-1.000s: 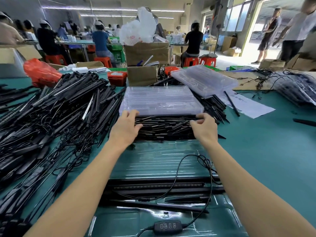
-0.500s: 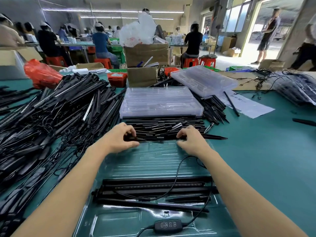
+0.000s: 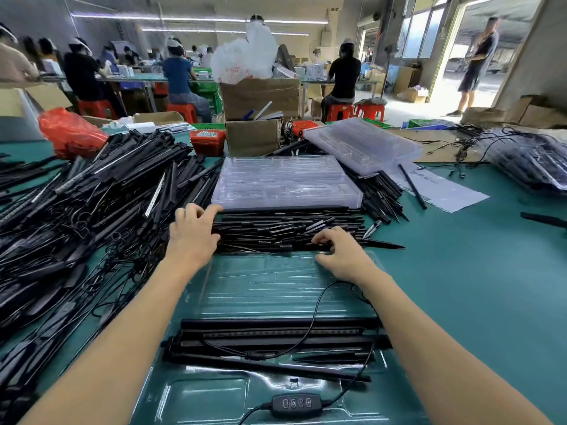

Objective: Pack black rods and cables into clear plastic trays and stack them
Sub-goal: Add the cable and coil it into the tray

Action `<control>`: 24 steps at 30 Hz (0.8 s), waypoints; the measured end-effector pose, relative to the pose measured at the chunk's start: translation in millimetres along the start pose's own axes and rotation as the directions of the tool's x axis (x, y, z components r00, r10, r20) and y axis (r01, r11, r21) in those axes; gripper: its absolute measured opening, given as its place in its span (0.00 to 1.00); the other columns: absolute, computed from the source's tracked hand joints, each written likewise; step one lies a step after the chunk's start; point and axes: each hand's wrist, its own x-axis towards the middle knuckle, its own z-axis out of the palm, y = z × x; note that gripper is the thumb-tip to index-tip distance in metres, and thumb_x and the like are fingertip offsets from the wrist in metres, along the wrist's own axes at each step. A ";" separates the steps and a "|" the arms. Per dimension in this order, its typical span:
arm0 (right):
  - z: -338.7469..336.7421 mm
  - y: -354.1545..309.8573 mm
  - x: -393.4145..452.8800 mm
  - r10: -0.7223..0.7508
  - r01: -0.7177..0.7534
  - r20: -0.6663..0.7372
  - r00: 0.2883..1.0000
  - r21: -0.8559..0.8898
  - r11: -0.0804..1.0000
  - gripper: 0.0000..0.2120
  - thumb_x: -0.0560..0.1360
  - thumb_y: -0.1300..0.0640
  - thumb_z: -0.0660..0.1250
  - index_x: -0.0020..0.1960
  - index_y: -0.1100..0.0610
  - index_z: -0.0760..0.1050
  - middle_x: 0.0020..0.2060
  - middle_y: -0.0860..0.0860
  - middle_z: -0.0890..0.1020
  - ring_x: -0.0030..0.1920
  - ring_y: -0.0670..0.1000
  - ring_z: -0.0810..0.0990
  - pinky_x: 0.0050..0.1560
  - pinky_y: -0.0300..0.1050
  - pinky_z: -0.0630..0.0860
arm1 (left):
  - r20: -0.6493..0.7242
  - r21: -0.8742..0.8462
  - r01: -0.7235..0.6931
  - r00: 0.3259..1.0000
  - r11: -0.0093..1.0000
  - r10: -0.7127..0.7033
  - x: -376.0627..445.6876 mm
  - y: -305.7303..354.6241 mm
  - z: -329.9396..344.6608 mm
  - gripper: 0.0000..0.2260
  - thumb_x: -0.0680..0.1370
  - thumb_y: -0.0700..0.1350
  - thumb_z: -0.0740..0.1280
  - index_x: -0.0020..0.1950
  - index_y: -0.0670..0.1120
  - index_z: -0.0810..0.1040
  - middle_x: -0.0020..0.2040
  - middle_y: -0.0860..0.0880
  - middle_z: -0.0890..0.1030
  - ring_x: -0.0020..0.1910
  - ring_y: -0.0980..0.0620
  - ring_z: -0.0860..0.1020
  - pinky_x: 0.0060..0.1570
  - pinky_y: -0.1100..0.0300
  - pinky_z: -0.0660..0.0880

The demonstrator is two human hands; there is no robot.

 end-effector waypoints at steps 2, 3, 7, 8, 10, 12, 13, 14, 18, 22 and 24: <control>-0.3 1.3 -1.3 -0.013 0.016 -0.037 0.999 0.057 0.998 0.11 0.75 0.60 0.69 0.57 0.54 0.79 0.53 0.50 0.78 0.46 0.48 0.75 0.54 0.47 0.75 | -0.039 -0.158 -0.034 0.999 0.987 0.028 -5.9 7.0 0.5 0.11 0.79 0.42 0.68 0.60 0.49 0.74 0.51 0.48 0.74 0.51 0.46 0.74 0.52 0.46 0.76; -0.4 1.7 -2.1 -0.015 0.023 -0.081 0.997 0.102 0.994 0.09 0.75 0.61 0.68 0.55 0.55 0.80 0.51 0.51 0.80 0.43 0.47 0.75 0.49 0.42 0.75 | -0.018 -0.249 -0.083 0.997 0.965 0.081 -9.3 10.7 -0.1 0.07 0.78 0.43 0.69 0.55 0.49 0.76 0.46 0.49 0.76 0.45 0.49 0.76 0.49 0.47 0.77; -4.8 1.4 -4.7 0.021 0.060 -0.247 0.969 0.316 0.947 0.04 0.76 0.63 0.68 0.46 0.56 0.82 0.40 0.51 0.83 0.39 0.46 0.78 0.43 0.38 0.76 | 0.218 -0.408 -0.221 0.919 0.886 0.329 -29.5 28.6 -2.4 0.08 0.76 0.55 0.71 0.49 0.53 0.78 0.42 0.52 0.80 0.42 0.52 0.78 0.48 0.49 0.78; -7.6 1.0 -5.3 0.021 0.074 -0.259 0.966 0.351 0.933 0.04 0.76 0.62 0.68 0.45 0.57 0.82 0.38 0.51 0.83 0.39 0.47 0.79 0.43 0.40 0.77 | 0.280 -0.402 -0.236 0.888 0.885 0.364 -34.7 32.3 -2.8 0.14 0.74 0.62 0.69 0.51 0.55 0.78 0.45 0.54 0.79 0.46 0.54 0.78 0.51 0.51 0.76; -15.0 -1.6 -7.4 0.030 0.088 -0.252 0.967 0.446 0.891 0.05 0.77 0.61 0.69 0.44 0.58 0.82 0.36 0.54 0.84 0.37 0.50 0.81 0.41 0.44 0.80 | 0.350 -0.329 -0.278 0.852 0.903 0.390 -44.0 35.5 0.0 0.23 0.69 0.72 0.65 0.57 0.59 0.76 0.50 0.59 0.77 0.54 0.56 0.73 0.57 0.54 0.70; -23.5 -2.1 -10.1 0.034 0.083 -0.219 0.975 0.502 0.861 0.08 0.77 0.58 0.69 0.40 0.59 0.82 0.31 0.53 0.84 0.30 0.47 0.80 0.32 0.40 0.77 | 0.301 -0.260 -0.345 0.859 0.902 0.415 -52.5 39.0 2.2 0.20 0.72 0.69 0.68 0.58 0.60 0.75 0.51 0.59 0.74 0.55 0.57 0.69 0.58 0.55 0.65; -28.7 -1.6 -12.0 0.041 0.050 -0.176 0.983 0.480 0.876 0.11 0.78 0.56 0.69 0.39 0.59 0.81 0.29 0.52 0.83 0.26 0.44 0.78 0.28 0.37 0.73 | 0.247 -0.258 -0.376 0.865 0.890 0.437 -56.3 42.0 1.3 0.16 0.74 0.65 0.69 0.57 0.58 0.76 0.50 0.58 0.74 0.52 0.58 0.68 0.57 0.55 0.65; -34.4 -0.2 -13.7 0.058 -0.005 -0.112 0.992 0.423 0.906 0.13 0.78 0.53 0.69 0.38 0.60 0.81 0.27 0.51 0.82 0.24 0.43 0.76 0.25 0.35 0.70 | 0.201 -0.284 -0.399 0.864 0.872 0.461 -60.2 45.6 -0.8 0.12 0.76 0.61 0.69 0.54 0.57 0.76 0.47 0.58 0.75 0.49 0.60 0.69 0.54 0.57 0.67; -52.4 8.3 -24.2 0.205 -0.219 0.210 0.956 0.045 0.975 0.20 0.75 0.43 0.71 0.41 0.61 0.80 0.29 0.50 0.81 0.26 0.47 0.74 0.25 0.38 0.70 | 0.257 -0.421 -0.408 0.802 0.810 0.539 -72.5 64.1 -15.5 0.14 0.75 0.64 0.66 0.41 0.55 0.77 0.36 0.57 0.79 0.37 0.58 0.76 0.36 0.65 0.71; -64.6 -8.1 -31.8 0.350 -0.246 0.409 0.843 -0.285 0.926 0.23 0.69 0.38 0.76 0.46 0.58 0.78 0.45 0.54 0.82 0.38 0.53 0.80 0.33 0.44 0.78 | 0.375 -0.429 -0.374 0.754 0.822 0.539 -77.1 78.6 -18.0 0.19 0.70 0.68 0.70 0.41 0.53 0.77 0.35 0.56 0.78 0.33 0.60 0.73 0.34 0.65 0.71; -71.7 -19.0 -33.8 0.352 -0.236 0.508 0.786 -0.280 0.931 0.15 0.70 0.45 0.77 0.42 0.56 0.80 0.46 0.53 0.83 0.36 0.53 0.80 0.31 0.41 0.77 | 0.407 -0.430 -0.342 0.753 0.835 0.517 -79.1 81.9 -13.6 0.20 0.67 0.68 0.74 0.42 0.53 0.77 0.36 0.55 0.77 0.33 0.60 0.72 0.36 0.62 0.71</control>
